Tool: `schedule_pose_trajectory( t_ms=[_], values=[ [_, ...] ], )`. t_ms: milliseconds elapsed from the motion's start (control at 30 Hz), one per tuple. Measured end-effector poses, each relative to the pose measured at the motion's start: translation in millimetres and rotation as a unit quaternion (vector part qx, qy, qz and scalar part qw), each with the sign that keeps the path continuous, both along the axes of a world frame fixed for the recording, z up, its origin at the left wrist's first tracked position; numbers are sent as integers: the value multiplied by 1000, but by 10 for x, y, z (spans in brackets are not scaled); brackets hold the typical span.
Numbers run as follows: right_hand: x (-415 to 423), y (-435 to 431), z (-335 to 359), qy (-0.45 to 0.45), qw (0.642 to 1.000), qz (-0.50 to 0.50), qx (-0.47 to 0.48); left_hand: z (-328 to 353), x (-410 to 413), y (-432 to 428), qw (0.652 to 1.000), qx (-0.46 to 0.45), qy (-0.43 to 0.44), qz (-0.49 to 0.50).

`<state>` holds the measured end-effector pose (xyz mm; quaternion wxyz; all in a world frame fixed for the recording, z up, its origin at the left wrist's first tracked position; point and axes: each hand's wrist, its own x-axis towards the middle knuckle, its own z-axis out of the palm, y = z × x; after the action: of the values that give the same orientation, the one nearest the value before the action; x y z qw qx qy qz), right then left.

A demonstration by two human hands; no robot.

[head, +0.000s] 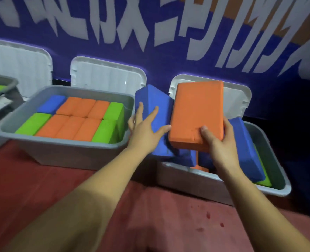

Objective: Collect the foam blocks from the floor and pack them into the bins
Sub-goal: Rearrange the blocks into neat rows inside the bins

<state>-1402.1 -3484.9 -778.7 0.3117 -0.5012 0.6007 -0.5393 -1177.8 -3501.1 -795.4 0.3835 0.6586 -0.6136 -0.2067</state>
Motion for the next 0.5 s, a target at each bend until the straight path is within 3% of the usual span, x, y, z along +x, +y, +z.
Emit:
schedule_pose_trajectory(
  t_ms=[167, 300, 400, 500],
  values=[
    [170, 59, 156, -141, 972, 184, 44, -338, 749, 702, 991, -44, 100, 80],
    [501, 434, -114, -105, 922, 327, 180, -639, 964, 1263, 977, -23, 196, 86],
    [669, 803, -434, -67, 883, 362, 290, -936, 1090, 1581, 965, 4, 245, 91],
    [702, 1086, -839, -31, 821, 396, 409, -1283, 1117, 1830, 958, 75, 264, 87]
  ],
)
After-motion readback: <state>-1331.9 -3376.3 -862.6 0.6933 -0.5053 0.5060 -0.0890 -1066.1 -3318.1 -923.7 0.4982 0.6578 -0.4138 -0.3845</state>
